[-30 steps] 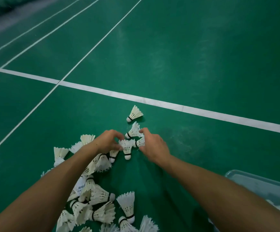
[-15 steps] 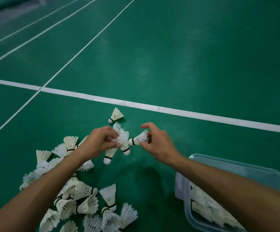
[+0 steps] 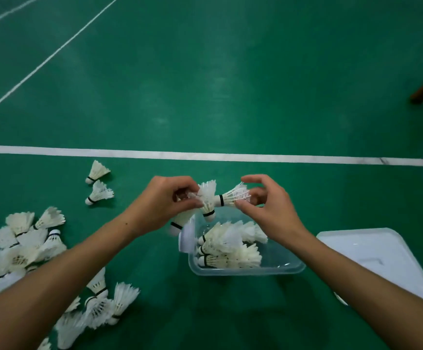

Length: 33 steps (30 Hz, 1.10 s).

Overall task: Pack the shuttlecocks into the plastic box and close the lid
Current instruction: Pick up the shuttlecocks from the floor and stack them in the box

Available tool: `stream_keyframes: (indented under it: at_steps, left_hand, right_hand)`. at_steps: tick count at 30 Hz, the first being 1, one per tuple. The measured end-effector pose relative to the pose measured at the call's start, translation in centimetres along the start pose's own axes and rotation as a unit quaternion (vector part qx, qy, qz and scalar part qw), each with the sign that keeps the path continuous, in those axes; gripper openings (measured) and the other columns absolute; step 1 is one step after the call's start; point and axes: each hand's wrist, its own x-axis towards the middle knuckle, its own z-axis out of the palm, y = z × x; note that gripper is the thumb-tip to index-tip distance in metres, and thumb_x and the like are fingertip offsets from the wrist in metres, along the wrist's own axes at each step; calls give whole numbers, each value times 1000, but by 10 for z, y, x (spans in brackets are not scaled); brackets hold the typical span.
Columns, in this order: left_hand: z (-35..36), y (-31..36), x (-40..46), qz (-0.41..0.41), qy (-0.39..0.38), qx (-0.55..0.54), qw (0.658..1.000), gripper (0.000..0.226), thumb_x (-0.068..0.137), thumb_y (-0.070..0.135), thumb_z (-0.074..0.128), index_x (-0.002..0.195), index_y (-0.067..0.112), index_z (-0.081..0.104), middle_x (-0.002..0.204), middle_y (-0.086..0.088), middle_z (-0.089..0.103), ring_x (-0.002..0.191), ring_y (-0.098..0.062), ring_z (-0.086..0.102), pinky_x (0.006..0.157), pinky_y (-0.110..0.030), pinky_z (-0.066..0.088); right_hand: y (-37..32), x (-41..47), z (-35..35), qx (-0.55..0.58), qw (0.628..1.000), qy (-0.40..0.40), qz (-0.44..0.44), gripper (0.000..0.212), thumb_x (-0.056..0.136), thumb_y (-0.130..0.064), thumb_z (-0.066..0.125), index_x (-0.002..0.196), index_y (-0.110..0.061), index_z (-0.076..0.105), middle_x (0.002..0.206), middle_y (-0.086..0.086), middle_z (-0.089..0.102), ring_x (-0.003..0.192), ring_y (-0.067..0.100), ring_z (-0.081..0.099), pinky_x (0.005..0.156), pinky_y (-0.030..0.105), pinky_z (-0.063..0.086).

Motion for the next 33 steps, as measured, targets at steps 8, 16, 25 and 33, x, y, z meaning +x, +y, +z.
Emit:
stream_keyframes:
  at_steps: [8, 16, 25, 33]
  left_hand:
    - [49, 3, 16, 3, -38, -13, 999, 16, 83, 34, 83, 90, 22, 74, 76, 18, 70, 64, 2, 61, 62, -9, 46]
    - [47, -1, 7, 15, -29, 9, 999, 16, 84, 32, 83, 88, 20, 73, 73, 19, 67, 61, 2, 58, 59, -8, 41]
    - [50, -3, 4, 24, -47, 20, 998, 15, 84, 28, 85, 88, 18, 74, 74, 23, 65, 64, 4, 58, 60, -6, 40]
    - [55, -10, 17, 35, -85, 32, 995, 15, 83, 37, 83, 86, 23, 78, 84, 17, 67, 71, -2, 60, 64, -9, 41]
  right_hand:
    - [63, -32, -22, -179, 983, 19, 37, 47, 88, -24, 78, 130, -31, 57, 75, -8, 65, 76, 17, 66, 75, 43, 57]
    - [84, -45, -7, -269, 962, -7, 36, 49, 93, -26, 76, 137, -27, 53, 92, -12, 64, 91, 21, 68, 76, 41, 56]
    - [92, -33, 33, -215, 970, -90, 70, 51, 93, -29, 78, 137, -27, 53, 107, -3, 74, 99, 18, 69, 85, 39, 58]
    - [93, -25, 20, -150, 968, -170, 103, 62, 93, -32, 79, 145, -31, 46, 107, -6, 70, 97, 10, 66, 89, 33, 57]
